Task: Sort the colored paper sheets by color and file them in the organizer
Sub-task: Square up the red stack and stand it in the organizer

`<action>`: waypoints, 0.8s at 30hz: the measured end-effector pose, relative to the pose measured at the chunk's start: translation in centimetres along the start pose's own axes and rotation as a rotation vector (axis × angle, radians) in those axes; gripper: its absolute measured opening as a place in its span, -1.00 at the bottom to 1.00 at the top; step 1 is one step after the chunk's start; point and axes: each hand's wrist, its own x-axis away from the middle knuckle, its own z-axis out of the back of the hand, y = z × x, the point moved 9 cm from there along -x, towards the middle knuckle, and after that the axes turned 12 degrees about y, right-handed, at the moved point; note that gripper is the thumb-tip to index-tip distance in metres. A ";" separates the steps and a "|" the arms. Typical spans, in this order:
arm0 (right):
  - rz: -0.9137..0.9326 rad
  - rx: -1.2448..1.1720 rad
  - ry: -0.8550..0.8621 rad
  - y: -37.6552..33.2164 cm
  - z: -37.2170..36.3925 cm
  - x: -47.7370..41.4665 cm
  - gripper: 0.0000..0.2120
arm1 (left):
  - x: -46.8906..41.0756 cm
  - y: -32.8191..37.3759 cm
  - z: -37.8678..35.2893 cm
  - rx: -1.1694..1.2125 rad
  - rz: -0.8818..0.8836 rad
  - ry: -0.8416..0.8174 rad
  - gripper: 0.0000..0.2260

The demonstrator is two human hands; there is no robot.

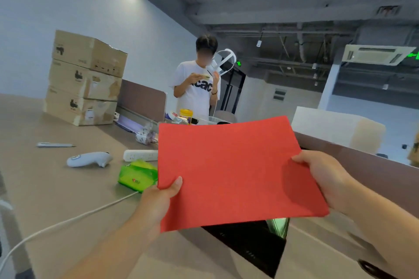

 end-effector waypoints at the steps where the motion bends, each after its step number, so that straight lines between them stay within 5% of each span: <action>1: 0.034 0.057 -0.013 -2.5 -1.5 -0.9 -0.86 | -1.2 0.5 -0.3 0.013 0.025 0.015 -0.84; 5: 0.210 0.222 -0.008 -11.6 -7.6 -4.6 -0.95 | -7.0 2.3 -1.9 0.027 0.094 0.027 -0.74; 9: 0.228 0.268 -0.047 -15.4 -12.9 -7.3 -0.91 | -12.6 4.6 -3.1 -0.114 -0.099 0.121 -0.58; 14: 0.188 0.429 0.021 -15.1 -12.7 -8.8 -0.83 | -13.8 1.7 -9.2 -0.472 -0.189 -0.215 -0.57; 17: 0.184 0.513 0.052 -14.5 -11.5 -8.7 -0.77 | -11.6 -2.3 -12.5 -0.490 0.043 -0.483 -0.65; 21: 0.178 0.535 0.066 -13.3 -11.4 -9.1 -0.69 | -11.5 -4.2 -13.5 -0.481 0.211 -0.537 -0.76; 24: 0.139 0.492 0.087 -12.3 -12.2 -10.3 -0.68 | -13.3 -4.2 -13.2 -0.499 0.112 -0.418 -0.63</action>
